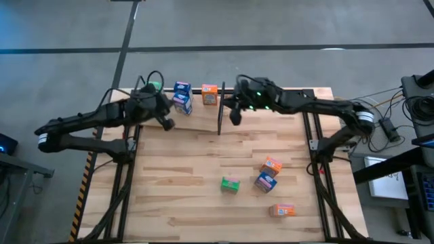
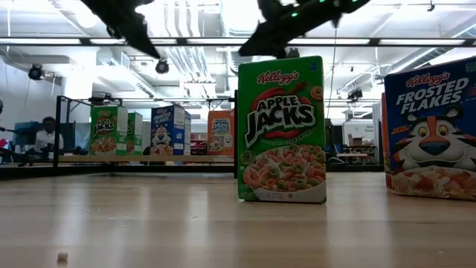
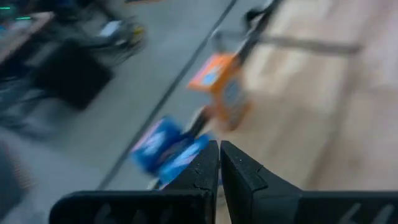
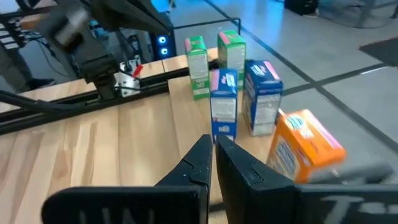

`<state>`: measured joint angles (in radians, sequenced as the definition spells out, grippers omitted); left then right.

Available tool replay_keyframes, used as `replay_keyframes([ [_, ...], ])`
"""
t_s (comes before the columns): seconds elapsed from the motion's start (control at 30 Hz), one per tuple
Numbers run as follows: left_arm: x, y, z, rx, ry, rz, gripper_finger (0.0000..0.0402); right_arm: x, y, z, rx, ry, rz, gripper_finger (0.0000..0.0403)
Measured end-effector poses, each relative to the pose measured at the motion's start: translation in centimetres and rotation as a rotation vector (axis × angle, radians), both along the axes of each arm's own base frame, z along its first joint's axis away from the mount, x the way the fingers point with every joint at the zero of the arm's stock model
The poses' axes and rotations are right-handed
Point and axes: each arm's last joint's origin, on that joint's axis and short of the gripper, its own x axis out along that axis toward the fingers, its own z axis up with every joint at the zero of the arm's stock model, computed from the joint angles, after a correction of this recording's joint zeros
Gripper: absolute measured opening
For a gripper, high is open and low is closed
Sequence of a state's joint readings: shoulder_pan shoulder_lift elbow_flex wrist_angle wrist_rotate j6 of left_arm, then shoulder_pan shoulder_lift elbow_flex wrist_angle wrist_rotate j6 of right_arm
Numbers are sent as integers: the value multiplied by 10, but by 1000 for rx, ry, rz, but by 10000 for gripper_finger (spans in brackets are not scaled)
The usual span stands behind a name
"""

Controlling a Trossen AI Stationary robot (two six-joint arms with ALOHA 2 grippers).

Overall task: Stack cereal on shelf
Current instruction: Put the top blue cereal box on the shelf aligned with the blue cereal box

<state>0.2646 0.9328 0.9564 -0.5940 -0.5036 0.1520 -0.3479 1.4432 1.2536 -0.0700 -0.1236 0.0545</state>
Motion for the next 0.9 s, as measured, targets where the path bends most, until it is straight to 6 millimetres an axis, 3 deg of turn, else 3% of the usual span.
replay_keyframes([
  [0.23, -1, 23, -18, 36, 151, 56, 0, 37, -31, -4, -1, 10, 28, 12],
  [0.4, -6, 42, -22, -53, 128, -10, 0, 56, -49, -12, -23, 26, 17, 12],
  [0.73, -17, 62, -25, -116, 77, -4, 0, 83, -65, -25, -62, 31, 21, 12],
  [0.9, -16, 73, -37, -130, 91, 34, 0, 99, -72, -32, -66, 21, 20, 12],
])
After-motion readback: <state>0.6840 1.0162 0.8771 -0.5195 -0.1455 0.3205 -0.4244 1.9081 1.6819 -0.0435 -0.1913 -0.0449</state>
